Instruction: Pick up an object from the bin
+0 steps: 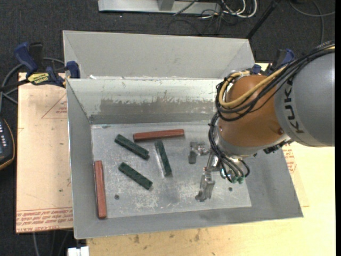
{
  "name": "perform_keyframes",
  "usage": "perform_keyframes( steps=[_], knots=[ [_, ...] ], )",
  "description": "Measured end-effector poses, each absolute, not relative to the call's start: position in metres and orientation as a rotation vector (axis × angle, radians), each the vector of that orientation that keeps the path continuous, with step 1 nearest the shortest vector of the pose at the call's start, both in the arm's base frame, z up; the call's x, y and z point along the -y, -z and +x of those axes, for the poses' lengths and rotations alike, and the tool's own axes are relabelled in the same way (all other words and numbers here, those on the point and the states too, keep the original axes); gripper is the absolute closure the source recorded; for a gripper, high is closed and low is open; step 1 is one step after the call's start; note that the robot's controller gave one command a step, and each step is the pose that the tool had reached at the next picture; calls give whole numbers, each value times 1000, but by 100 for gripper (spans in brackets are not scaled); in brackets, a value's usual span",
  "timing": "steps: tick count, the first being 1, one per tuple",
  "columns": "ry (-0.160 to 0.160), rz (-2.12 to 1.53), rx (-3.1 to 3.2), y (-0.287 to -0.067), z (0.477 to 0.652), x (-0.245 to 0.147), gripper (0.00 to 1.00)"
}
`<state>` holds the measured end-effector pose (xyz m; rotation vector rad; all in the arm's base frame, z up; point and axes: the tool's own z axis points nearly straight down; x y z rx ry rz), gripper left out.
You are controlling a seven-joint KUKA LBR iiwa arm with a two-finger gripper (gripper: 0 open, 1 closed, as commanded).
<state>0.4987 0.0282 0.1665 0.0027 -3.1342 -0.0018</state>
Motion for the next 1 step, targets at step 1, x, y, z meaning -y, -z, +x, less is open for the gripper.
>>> perform_keyframes(
  steps=[1],
  knots=[
    [7, -60, 3149, -68, 571, -100, 0]
  ],
)
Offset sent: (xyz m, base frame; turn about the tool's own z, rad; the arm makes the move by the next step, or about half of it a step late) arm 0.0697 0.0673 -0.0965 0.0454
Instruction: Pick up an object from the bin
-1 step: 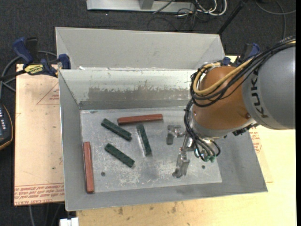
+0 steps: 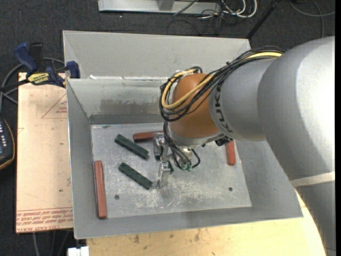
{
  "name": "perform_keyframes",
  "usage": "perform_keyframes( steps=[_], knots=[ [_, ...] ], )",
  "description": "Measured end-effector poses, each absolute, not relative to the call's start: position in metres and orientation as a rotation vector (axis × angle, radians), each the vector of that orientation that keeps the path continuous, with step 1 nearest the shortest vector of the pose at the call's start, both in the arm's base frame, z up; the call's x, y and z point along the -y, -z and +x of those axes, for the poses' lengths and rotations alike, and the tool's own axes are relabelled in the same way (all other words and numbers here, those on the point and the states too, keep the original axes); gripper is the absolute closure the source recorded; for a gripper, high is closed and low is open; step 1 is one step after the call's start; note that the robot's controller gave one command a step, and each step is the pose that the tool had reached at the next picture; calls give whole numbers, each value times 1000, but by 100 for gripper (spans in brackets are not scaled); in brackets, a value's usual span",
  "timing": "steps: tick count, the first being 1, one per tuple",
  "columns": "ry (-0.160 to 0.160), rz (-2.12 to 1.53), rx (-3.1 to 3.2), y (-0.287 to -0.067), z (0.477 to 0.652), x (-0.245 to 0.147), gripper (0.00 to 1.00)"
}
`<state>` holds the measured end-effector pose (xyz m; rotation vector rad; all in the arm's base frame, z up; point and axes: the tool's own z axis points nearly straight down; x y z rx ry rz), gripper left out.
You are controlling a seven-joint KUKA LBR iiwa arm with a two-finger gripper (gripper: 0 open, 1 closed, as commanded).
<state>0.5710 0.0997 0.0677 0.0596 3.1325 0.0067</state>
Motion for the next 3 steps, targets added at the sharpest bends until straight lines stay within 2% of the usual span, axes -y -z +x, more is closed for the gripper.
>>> perform_keyframes(
  steps=[1, 2, 3],
  knots=[
    [4, -110, -3130, -73, 610, 19, 0],
    [-6, 145, -3132, -78, 656, -34, 0],
    [-2, 196, -3133, -71, 652, -56, 0]
  ],
)
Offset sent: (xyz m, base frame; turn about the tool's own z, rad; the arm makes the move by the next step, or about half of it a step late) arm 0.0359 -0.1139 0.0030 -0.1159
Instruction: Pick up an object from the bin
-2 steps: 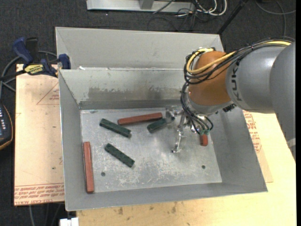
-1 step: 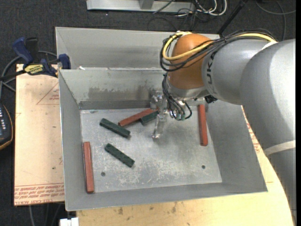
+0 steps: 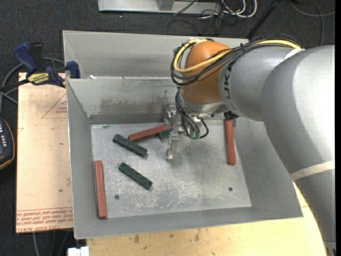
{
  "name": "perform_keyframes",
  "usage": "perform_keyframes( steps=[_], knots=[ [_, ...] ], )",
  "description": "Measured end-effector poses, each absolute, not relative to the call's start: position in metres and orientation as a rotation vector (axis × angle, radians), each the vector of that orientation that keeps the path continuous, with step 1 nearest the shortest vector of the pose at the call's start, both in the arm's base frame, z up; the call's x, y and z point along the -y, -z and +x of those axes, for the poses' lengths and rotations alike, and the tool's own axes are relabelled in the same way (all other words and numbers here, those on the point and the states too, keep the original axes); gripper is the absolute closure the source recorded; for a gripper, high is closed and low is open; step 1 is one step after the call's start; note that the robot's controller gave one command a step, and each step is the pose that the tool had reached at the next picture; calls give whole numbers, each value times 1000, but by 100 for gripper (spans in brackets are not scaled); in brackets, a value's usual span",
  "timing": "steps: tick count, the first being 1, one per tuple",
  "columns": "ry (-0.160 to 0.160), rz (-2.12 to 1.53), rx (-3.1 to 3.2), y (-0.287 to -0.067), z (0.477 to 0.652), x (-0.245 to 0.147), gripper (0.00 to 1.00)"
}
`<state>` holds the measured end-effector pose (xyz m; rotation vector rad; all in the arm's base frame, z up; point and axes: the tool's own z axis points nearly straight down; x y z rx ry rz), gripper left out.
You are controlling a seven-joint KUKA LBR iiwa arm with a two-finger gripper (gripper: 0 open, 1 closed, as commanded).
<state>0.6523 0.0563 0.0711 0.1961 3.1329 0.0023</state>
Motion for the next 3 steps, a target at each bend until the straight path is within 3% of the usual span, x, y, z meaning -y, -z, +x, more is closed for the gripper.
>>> perform_keyframes(
  steps=[1, 2, 3],
  knots=[
    [-4, 198, -3125, -75, 655, -55, 100],
    [-3, -69, -3136, -96, 653, -72, 100],
    [-2, -593, -3084, -97, 623, -73, 100]
  ],
)
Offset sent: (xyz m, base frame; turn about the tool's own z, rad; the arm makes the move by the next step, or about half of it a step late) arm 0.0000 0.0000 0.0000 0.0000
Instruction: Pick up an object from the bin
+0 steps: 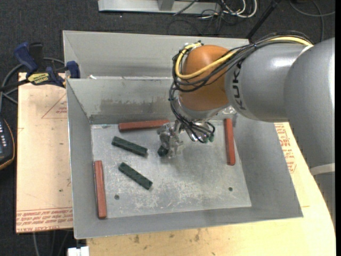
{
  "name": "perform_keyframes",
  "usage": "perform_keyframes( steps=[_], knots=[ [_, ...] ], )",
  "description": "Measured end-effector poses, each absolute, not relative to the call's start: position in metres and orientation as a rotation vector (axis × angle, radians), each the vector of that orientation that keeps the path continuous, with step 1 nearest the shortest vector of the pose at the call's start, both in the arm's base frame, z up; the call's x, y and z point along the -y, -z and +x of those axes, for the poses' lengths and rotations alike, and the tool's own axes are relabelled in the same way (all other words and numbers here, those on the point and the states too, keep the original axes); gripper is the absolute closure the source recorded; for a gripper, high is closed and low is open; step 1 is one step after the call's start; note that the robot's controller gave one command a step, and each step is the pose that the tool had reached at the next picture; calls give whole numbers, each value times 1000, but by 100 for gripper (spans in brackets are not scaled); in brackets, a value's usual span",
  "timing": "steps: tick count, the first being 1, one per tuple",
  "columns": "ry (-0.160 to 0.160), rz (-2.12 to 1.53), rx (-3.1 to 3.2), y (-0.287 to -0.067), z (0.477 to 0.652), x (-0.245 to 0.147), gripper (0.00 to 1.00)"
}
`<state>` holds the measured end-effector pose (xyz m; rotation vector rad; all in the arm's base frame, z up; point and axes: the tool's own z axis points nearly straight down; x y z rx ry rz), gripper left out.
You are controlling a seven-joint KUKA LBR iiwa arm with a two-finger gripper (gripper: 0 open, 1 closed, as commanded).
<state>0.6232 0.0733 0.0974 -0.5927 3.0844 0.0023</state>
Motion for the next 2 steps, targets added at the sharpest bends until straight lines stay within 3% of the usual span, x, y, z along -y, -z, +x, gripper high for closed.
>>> perform_keyframes(
  steps=[1, 2],
  knots=[
    [1, -610, -3069, -212, 629, -64, 100],
    [-3, -992, -2982, -157, 631, -78, 100]
  ],
)
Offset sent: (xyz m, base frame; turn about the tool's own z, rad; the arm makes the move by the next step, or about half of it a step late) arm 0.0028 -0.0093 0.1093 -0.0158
